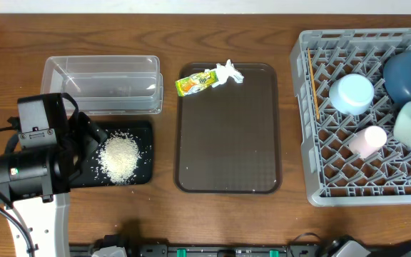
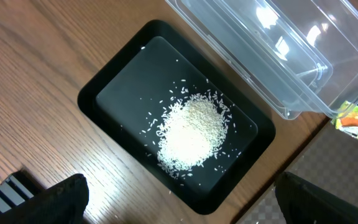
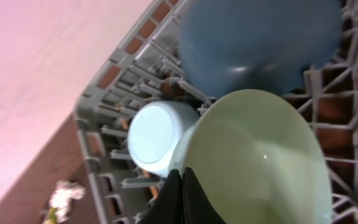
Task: Sort waste into correct bins and load items into the dishwasher rack
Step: 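Lower the light-green bowl upside down into the rack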
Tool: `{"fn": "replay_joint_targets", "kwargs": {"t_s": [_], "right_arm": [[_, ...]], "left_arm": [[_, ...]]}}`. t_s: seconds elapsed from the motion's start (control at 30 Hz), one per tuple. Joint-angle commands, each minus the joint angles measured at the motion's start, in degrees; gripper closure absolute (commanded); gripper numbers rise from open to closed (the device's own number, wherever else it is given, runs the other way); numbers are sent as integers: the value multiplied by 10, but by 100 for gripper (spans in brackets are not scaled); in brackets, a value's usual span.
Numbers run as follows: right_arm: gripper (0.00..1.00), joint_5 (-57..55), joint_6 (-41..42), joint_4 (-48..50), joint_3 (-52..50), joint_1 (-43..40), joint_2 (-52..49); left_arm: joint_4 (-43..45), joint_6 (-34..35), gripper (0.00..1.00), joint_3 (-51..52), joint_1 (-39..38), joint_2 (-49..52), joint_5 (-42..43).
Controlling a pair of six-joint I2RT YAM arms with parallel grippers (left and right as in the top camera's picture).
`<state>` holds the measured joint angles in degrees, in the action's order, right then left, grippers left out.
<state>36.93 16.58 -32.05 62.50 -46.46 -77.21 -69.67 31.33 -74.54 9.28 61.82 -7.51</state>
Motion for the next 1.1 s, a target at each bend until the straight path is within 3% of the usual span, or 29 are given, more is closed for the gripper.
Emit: {"fn": "replay_joint_targets", "kwargs": {"t_s": [0.0,0.33,0.8,1.07], "right_arm": [[99,132,1,15,5,-25,-32],[99,301,1,73,4,-70,-134],[98,237,30,-5,4,-126,-113],[88,213,31,-59,4,-142,-106]], "left_arm": [[-2,3,3,-7,2,0,-5],[-2,3,3,-7,2,0,-5],[-2,3,3,-7,2,0,-5],[-2,3,3,-7,2,0,-5]]}}
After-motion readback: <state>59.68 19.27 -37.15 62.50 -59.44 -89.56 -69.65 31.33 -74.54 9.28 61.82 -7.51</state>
